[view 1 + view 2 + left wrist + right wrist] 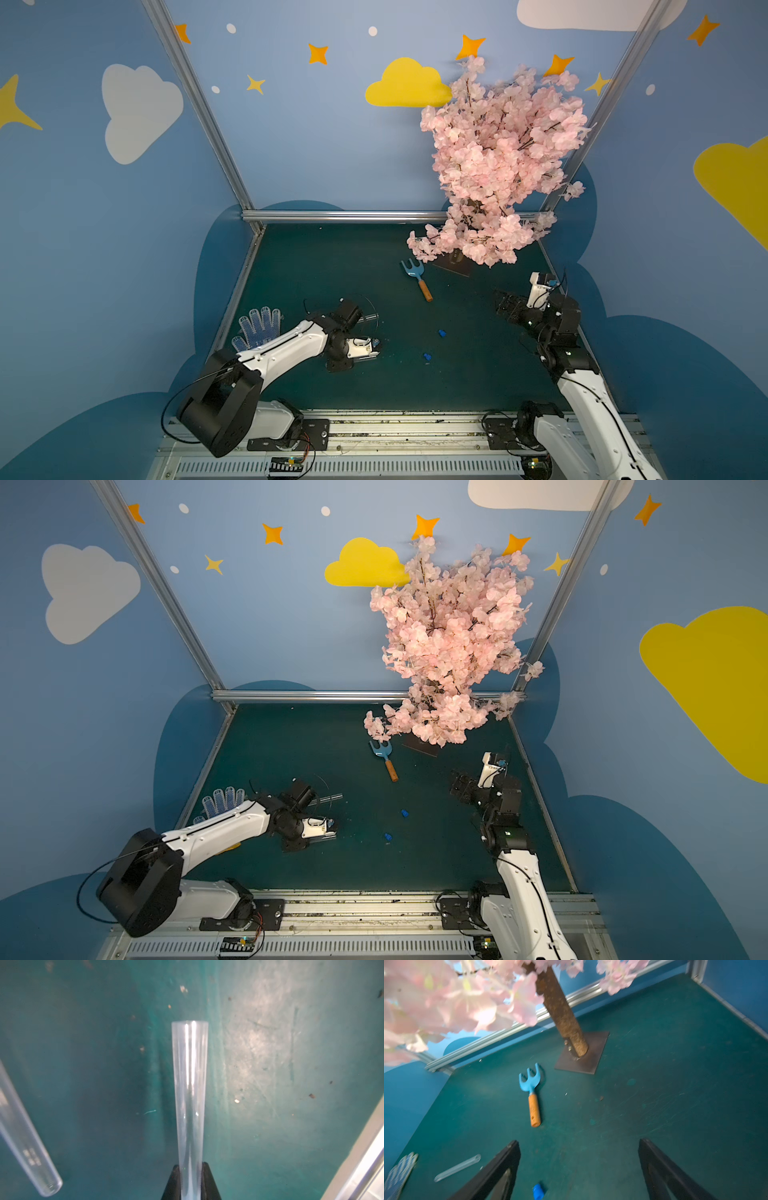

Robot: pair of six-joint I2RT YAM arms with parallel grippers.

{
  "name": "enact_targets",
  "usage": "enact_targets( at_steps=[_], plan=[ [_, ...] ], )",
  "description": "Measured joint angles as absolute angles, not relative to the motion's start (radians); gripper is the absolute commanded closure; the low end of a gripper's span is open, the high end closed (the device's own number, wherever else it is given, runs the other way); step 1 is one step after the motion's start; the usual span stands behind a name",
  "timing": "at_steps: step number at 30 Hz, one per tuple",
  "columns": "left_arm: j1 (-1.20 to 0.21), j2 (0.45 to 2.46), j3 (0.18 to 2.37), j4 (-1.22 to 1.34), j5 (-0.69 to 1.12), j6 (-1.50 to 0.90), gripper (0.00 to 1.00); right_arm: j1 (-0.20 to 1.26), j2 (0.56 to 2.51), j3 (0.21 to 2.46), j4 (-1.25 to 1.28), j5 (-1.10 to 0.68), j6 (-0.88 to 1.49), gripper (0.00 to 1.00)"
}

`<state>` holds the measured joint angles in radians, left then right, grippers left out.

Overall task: Insert stoppers into test tubes
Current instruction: Pick up the test tube at the center of the board.

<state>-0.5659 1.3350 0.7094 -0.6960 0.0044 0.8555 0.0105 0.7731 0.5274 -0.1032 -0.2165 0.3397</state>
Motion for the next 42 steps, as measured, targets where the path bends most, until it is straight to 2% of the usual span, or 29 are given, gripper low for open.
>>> enact_targets(
  at_steps=[9,16,20,22,25,35,42],
  plan=[
    [-0.575,1.194,0.715,-0.696,0.059,0.821,0.95,0.059,0.812,0.574,-0.205,-0.378,0.457,0.1],
    [-0.591,1.11,0.772,-0.651,0.167,0.774,0.94,0.434,1.102,0.615,-0.128,-0.581,0.657,0.12],
    [-0.607,1.114,0.783,-0.635,0.203,0.758,0.94,0.554,1.198,0.68,-0.088,-0.641,0.731,0.15],
    [-0.619,1.117,0.783,-0.625,0.21,0.755,0.94,0.603,1.24,0.73,-0.069,-0.655,0.748,0.18],
    [-0.635,1.127,0.784,-0.611,0.214,0.754,0.94,0.669,1.296,0.786,-0.033,-0.66,0.769,0.32],
    [-0.651,1.153,0.784,-0.569,0.196,0.74,0.94,0.778,1.401,0.896,-0.128,-0.571,0.766,0.31],
    [-0.656,1.17,0.784,-0.537,0.152,0.728,0.94,0.804,1.441,0.916,-0.153,-0.559,0.764,0.41]
  ],
)
